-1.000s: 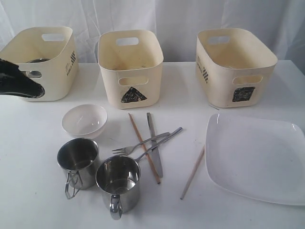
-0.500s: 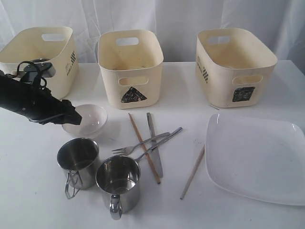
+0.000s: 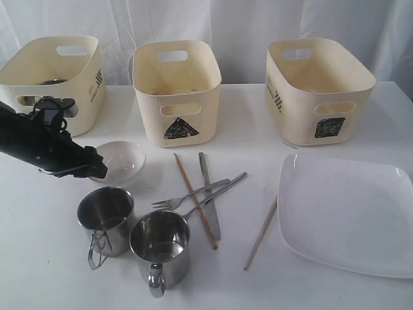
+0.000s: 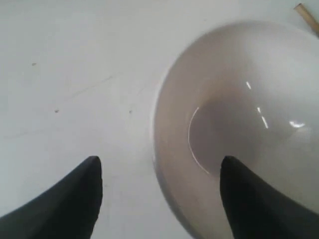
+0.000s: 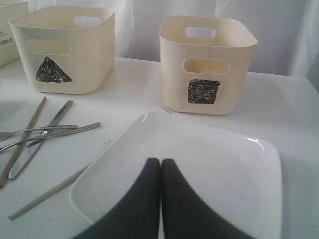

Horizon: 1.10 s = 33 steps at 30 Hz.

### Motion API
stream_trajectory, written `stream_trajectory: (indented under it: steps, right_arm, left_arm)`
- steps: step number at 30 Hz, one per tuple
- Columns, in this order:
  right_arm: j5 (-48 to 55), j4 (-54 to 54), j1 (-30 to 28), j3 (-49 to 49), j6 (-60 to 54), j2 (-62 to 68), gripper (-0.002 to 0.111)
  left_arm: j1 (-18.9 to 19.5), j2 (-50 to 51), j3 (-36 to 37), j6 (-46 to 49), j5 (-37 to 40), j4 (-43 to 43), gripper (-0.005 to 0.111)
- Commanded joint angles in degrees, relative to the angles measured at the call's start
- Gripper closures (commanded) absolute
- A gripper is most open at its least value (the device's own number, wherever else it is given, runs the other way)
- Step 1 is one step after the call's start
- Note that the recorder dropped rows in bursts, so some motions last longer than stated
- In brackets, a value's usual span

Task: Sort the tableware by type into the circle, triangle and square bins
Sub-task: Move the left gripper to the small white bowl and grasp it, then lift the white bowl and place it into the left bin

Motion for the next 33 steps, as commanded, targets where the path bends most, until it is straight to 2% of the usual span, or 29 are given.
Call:
stream_trajectory:
  steps: [1,3,6,7,13,17,20,22,26,30,33]
  right_arm:
    - [-0.77,0.07,0.11,0.35,-0.32,-0.37,0.108]
    - [-0.77,0.07,0.11,0.35,-0.32,-0.37,0.108]
    - [-0.77,0.07,0.11,0.35,-0.32,-0.37,0.108]
    - [-0.77,0.07,0.11,0.35,-0.32,-0.37,0.108]
    - [-0.77,0.07,0.11,0.35,-0.32,-0.37,0.108]
    - [-0.77,0.07,0.11,0.35,-0.32,-0.37,0.108]
    - [-0.77,0.07,0.11,0.35,-0.32,-0.37,0.108]
    - [-0.77,0.07,0.11,0.35,-0.32,-0.37,0.108]
    - [-0.77,0.07,0.11,0.35,-0.32,-0.37,0.108]
    - [-0.77,0.07,0.11,0.35,-0.32,-0.37,0.108]
    - [-0.77,0.07,0.11,0.35,-0.32,-0.37,0.108]
  left_arm:
    - [-0.42,2.0,-1.24,-0.59,0.65,-1.84,0.045]
    - [-0.42,2.59,-1.71,-0.59,1.91,-2.27,0.062]
    - [-0.42,2.31,-1.92,-0.47,4.72,-2.14,0.103]
    - [-0.42,1.84,-2.09,0.16,5.95,-1.28,0.106]
    - [0.31,-4.52,-4.04,-0.06,8.04,2.26,0.106]
    - [3.14,-11.11,-7.36,-0.46,9.97,2.8,0.106]
    - [5.07,-14.53,-11.62,-0.46,8.85,3.54,0.106]
    - [6.31,-15.03,-15.5,-0.46,5.02,3.68,0.106]
    - [8.5,-10.27,-24.42,-0.36,-5.81,3.77,0.106]
    - [11.22,-1.46,-33.9,-0.36,-5.44,4.01,0.106]
    - [12.39,3.91,-38.53,-0.45,-8.7,4.01,0.106]
